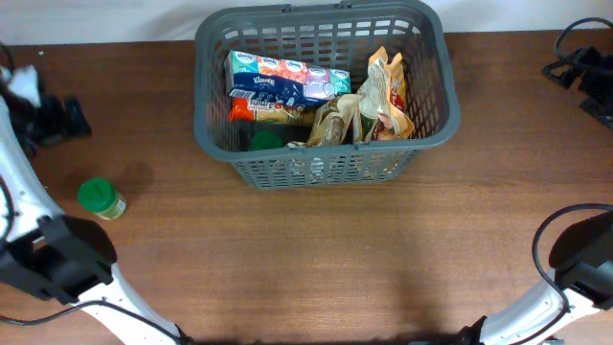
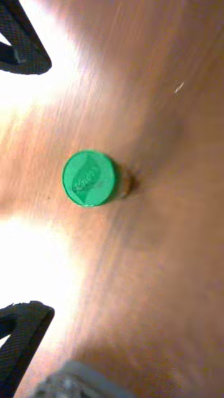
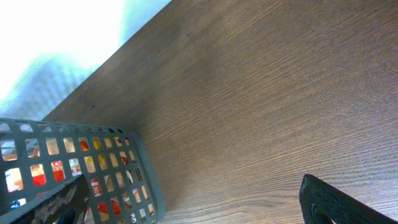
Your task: Pack container
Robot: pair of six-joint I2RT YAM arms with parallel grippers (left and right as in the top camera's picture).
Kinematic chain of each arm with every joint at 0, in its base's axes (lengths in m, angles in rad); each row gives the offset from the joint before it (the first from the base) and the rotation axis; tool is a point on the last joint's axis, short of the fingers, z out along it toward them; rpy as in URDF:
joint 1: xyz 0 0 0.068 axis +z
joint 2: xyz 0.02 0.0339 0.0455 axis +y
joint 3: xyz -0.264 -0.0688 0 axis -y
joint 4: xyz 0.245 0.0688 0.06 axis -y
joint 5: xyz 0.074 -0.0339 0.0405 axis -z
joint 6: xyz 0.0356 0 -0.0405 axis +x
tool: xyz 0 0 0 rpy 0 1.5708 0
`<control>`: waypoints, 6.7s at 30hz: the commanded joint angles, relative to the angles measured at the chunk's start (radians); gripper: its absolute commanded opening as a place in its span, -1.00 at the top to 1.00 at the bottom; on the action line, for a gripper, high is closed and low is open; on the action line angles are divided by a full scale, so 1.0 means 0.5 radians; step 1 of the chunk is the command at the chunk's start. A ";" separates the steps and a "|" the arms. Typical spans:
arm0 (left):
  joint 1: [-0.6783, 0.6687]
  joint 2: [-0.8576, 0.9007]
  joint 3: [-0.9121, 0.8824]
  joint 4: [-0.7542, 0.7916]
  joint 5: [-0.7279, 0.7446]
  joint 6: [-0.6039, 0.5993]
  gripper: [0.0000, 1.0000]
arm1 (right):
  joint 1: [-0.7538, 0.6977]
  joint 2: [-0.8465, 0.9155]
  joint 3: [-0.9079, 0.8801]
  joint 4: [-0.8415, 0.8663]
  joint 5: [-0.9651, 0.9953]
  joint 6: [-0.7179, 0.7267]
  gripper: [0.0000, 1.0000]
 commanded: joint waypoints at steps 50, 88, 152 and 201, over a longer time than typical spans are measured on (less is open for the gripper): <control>0.046 0.003 -1.344 0.905 -0.204 0.053 -0.42 | 0.009 0.004 -0.004 0.005 -0.003 -0.006 -0.97; 0.035 -0.050 -1.006 0.706 0.019 0.091 0.96 | 0.009 0.004 -0.004 0.005 -0.003 -0.006 -0.98; -1.874 -0.314 0.686 0.361 -0.268 0.636 -0.98 | 0.009 0.004 -0.004 0.006 -0.003 -0.006 -0.98; -0.338 -0.572 0.661 0.252 -0.227 -0.414 -0.98 | 1.470 -1.868 -0.858 0.931 1.210 -0.352 -0.98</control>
